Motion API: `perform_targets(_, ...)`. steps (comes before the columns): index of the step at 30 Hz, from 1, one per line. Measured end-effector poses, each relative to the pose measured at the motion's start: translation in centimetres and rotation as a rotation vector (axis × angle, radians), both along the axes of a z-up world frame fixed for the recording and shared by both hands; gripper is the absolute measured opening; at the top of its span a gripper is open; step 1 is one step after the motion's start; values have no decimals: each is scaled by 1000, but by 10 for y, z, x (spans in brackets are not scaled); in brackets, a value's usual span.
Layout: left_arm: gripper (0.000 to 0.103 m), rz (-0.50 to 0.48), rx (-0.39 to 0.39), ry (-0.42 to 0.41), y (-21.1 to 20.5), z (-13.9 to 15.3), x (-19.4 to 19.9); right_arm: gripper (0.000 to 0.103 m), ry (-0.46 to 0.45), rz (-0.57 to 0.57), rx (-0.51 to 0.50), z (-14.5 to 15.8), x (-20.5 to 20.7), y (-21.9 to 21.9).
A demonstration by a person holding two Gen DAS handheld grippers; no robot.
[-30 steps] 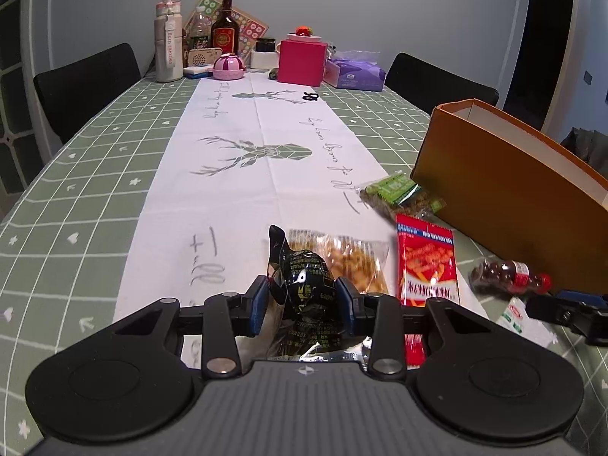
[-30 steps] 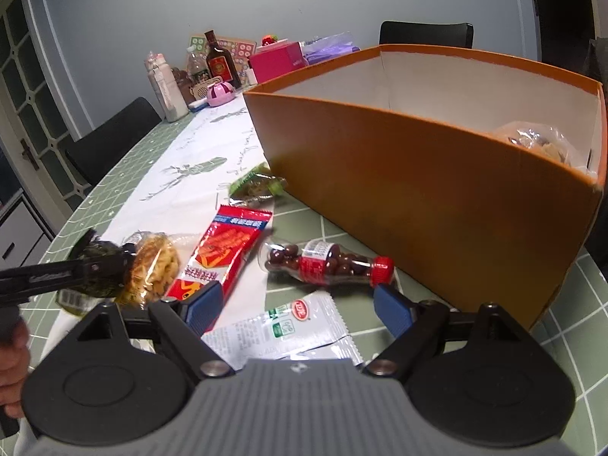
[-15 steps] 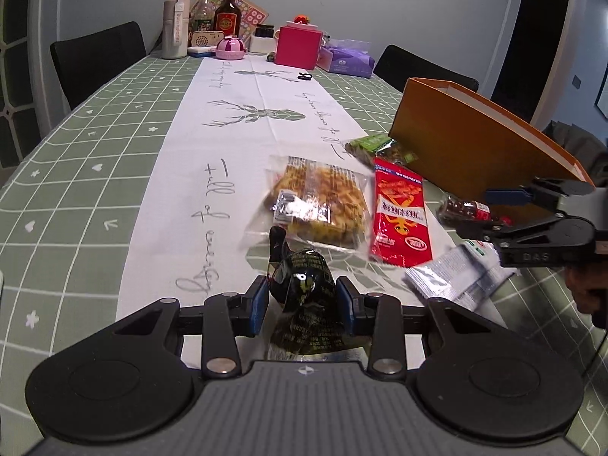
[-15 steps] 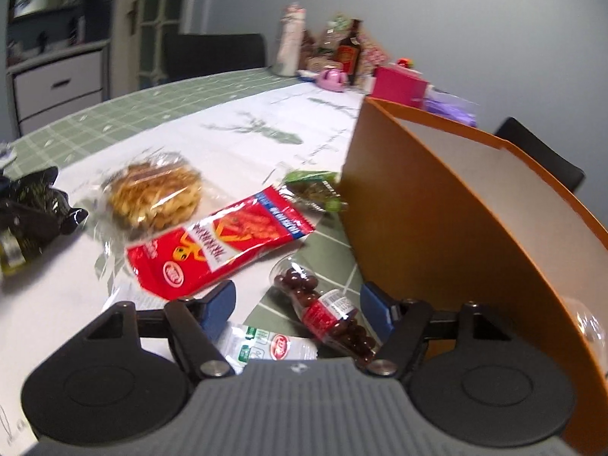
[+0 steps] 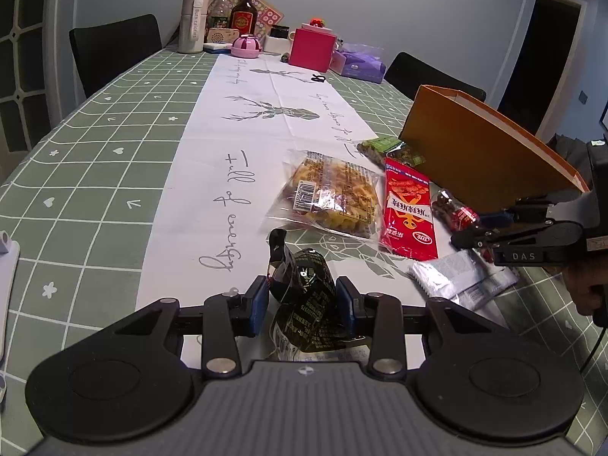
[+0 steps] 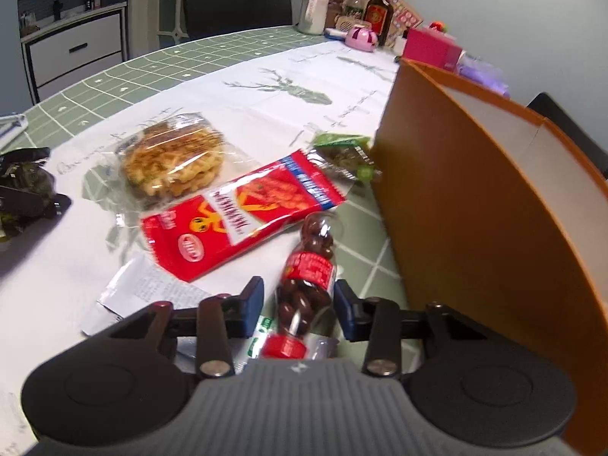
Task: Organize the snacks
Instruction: 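Grasp the black seaweed bag with the left tool while the right tool grasps the cola-bottle candy, then carry the black bag and cola-bottle candy up over the orange box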
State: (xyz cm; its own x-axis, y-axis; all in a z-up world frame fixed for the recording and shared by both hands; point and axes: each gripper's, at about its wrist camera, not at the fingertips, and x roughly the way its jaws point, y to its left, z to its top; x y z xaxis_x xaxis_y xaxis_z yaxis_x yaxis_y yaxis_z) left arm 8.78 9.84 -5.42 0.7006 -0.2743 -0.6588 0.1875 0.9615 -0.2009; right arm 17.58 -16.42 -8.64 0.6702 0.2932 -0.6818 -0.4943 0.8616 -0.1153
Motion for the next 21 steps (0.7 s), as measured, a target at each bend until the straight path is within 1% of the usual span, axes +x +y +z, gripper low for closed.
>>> perform_targets(3,43,-3,-6,0,-2,1,-1,39,-5,-26,25,-2,0,3)
perform_targets(6,43,-11,-9,-5,-7,3,-3,39,1,-75,74,-4,6,3)
perform_targets(9,43,-24,-6,-13,-10,7,-6,30,5,-120,101,-4,8,2)
perform_targets(10,43,-26,-6,-16,-11,8,-7,30,9,-128,108,-4,8,1)
perform_targets(14,43,-28,-5,-21,-13,11,-8,29,29,-147,129,-1,6,-5)
perform_targets(21,43,-47,-14,-37,-23,17,-6,29,23,-162,162,10,-5,-17)
